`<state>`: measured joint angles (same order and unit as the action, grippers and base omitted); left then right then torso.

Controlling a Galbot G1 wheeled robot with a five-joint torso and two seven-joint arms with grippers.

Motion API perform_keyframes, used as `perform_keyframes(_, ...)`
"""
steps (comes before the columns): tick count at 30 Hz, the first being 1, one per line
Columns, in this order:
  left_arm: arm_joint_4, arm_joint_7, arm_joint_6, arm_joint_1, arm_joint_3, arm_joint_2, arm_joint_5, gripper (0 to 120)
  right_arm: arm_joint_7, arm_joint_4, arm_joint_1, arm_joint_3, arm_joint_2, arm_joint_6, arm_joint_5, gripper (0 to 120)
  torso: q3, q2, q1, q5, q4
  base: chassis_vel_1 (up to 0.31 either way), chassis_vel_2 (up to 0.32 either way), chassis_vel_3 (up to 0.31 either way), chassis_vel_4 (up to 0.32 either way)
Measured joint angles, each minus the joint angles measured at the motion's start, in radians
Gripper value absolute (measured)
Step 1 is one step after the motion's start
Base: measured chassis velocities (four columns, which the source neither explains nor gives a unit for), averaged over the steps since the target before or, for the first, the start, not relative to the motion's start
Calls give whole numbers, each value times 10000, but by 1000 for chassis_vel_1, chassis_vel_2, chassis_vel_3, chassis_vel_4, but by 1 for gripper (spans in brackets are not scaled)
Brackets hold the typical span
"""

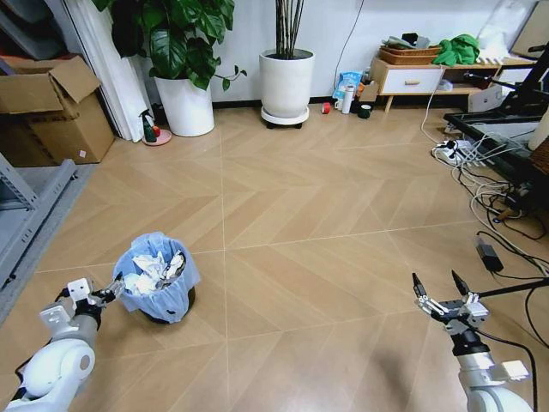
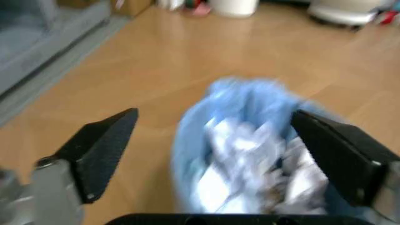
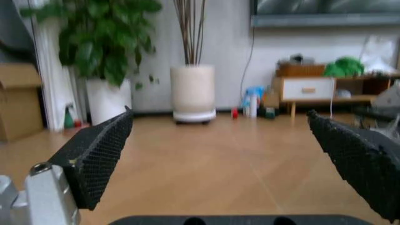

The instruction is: Pick up the trash bin and place the garbage on the floor into it.

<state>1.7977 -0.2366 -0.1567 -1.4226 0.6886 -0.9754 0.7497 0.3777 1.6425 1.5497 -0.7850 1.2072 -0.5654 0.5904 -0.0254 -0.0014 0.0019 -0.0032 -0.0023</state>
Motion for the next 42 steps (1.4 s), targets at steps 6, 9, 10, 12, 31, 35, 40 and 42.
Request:
perform_keyframes(6, 1180, 770, 906, -159, -227, -353, -895, 100, 149, -281, -1693, 770, 948, -553, -17, 100, -1, 0, 0, 2, 3, 0, 0, 0, 0)
perform_keyframes(9, 1280, 1071, 1222, -116, -326, -592, -1234, 100, 209, -372, -2119, 843, 1280, -645, -39, 100, -1, 0, 0, 2, 5, 0, 0, 0, 0)
perform_keyframes(10, 1262, 1281, 1453, -63, -398, -734, -1490, 100, 221, -378, -2274, 851, 1466, -687, -39, 100, -1, 0, 0, 0, 3, 0, 0, 0, 0)
perform_keyframes(12, 1225, 1417, 1625, -37, -433, -842, -1661, 100, 235, -393, -2370, 881, 1578, -741, -36, 100, -1, 0, 0, -3, 0, 0, 0, 0, 0)
perform_keyframes(31, 194, 2179, 2725, 441, -685, -2562, -3160, 100, 308, -2015, -3676, 1028, 3253, -1425, -965, 100, 0, 0, 0, 0, -1, 0, 0, 0, 0)
perform_keyframes(35, 188, 2177, 2708, 440, -687, -2562, -3165, 100, 294, -1985, -3659, 1023, 3243, -1419, -973, 100, 0, 0, 0, 1, 0, 0, 0, 0, 0)
perform_keyframes(40, 188, 2171, 2691, 437, -687, -2552, -3161, 100, 290, -1966, -3647, 1020, 3228, -1408, -974, 100, 0, 0, 0, 1, 0, 0, 0, 0, 0)
perform_keyframes(42, 188, 2167, 2685, 436, -687, -2547, -3155, 100, 288, -1961, -3642, 1020, 3223, -1404, -974, 100, 0, 0, 0, 1, 0, 0, 0, 0, 0)
